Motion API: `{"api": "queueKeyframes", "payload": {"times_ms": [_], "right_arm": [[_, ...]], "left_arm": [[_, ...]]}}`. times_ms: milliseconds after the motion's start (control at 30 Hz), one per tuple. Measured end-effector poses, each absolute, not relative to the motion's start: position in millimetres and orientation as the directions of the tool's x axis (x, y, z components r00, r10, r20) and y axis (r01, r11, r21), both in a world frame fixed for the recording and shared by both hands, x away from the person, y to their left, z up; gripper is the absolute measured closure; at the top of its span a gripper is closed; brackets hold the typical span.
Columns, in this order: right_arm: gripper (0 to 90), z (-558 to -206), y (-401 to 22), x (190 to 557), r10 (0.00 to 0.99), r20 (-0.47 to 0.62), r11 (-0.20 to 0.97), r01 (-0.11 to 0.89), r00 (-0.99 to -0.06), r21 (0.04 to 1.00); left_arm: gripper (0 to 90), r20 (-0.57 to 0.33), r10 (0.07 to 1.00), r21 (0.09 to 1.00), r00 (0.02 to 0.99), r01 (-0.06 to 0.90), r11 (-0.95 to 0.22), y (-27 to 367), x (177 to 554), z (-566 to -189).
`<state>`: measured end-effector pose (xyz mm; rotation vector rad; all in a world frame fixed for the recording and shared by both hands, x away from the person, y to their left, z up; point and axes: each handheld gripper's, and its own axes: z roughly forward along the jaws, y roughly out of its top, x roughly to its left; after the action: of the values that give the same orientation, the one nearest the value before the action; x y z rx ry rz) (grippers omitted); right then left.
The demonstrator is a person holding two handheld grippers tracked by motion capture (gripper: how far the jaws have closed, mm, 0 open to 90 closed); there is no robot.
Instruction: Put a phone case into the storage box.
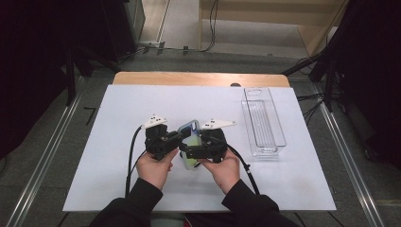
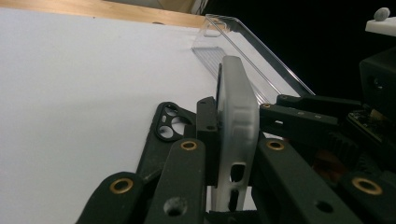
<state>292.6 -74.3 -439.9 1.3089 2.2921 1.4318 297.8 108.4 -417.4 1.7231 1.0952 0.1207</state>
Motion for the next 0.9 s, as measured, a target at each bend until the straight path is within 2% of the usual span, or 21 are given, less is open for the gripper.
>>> {"api": "queueKeyframes", "payload": {"times_ms": [100,167,400,533,633,900], "right_arm": [[14.7,-438.6,-75.1,292.3,0.729,0.297,0.179,0.590,-0.617,0.788],[14.7,-438.1,-75.7,292.2,0.727,0.295,0.184,0.589,-0.621,0.787],[14.7,-441.3,-80.8,296.0,0.744,0.293,0.183,0.605,-0.600,0.775],[14.7,-442.1,-85.6,298.1,0.748,0.281,0.192,0.602,-0.601,0.775],[14.7,-443.0,-88.6,298.8,0.749,0.275,0.196,0.599,-0.602,0.777],[14.7,-446.2,-95.7,301.1,0.746,0.257,0.227,0.598,-0.614,0.769]], "left_arm": [[84.8,-0.401,0.712,0.797,0.577,0.603,-0.039,107.6,297.0,-416.6],[80.7,-0.396,0.715,0.795,0.576,0.605,-0.047,107.3,296.9,-415.8],[52.2,-0.415,0.688,0.785,0.595,0.617,-0.060,108.2,297.9,-410.2],[43.3,-0.426,0.678,0.773,0.599,0.631,-0.072,111.7,300.1,-410.1],[38.6,-0.441,0.656,0.765,0.612,0.639,-0.082,115.1,302.6,-410.8],[34.3,-0.466,0.584,0.741,0.664,0.654,-0.152,125.6,308.0,-405.9]]}}
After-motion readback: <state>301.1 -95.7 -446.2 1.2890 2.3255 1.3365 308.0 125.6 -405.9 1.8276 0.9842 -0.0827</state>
